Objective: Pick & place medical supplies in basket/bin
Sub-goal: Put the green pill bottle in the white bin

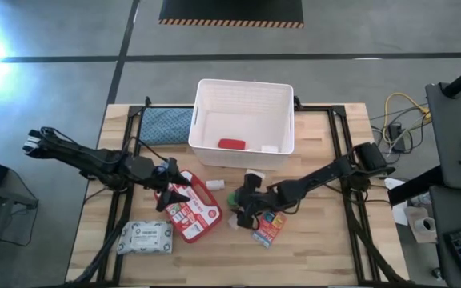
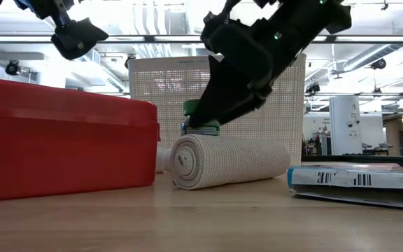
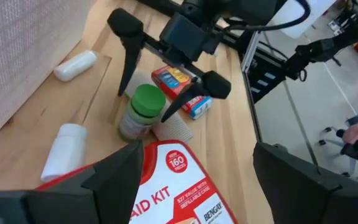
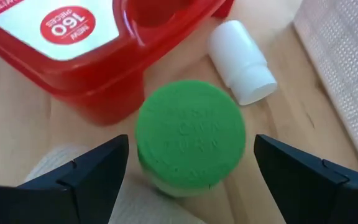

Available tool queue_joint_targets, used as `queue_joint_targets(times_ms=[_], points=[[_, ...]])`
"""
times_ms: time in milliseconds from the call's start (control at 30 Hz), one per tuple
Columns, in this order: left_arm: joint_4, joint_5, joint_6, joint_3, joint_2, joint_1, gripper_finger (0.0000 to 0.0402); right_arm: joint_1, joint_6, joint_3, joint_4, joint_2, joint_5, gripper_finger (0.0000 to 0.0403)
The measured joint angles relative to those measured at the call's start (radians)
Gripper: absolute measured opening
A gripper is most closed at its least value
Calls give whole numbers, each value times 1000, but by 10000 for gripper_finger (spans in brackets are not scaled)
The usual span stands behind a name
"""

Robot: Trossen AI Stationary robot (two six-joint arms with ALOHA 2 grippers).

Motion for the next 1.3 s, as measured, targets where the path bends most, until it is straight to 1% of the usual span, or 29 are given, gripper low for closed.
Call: queue_joint_targets(times_ms=[167,400,867,1100,1200,1300], points=[[1,-13,0,0,2,0,281,-10,12,-10,10,7,-54,328],[1,-14,0,0,3,0,281,-37,14,-8,66,29,-58,327],[0,-13,0,-4,3,0,281,-46,14,16,64,62,-77,327],[-12,-13,0,-5,3,0,281,-50,100,16,62,62,-92,326],[-35,-17,1,-5,3,0,281,-50,123,16,62,60,-92,315],[-74,-41,1,-5,3,0,281,-50,124,16,62,50,-93,288]])
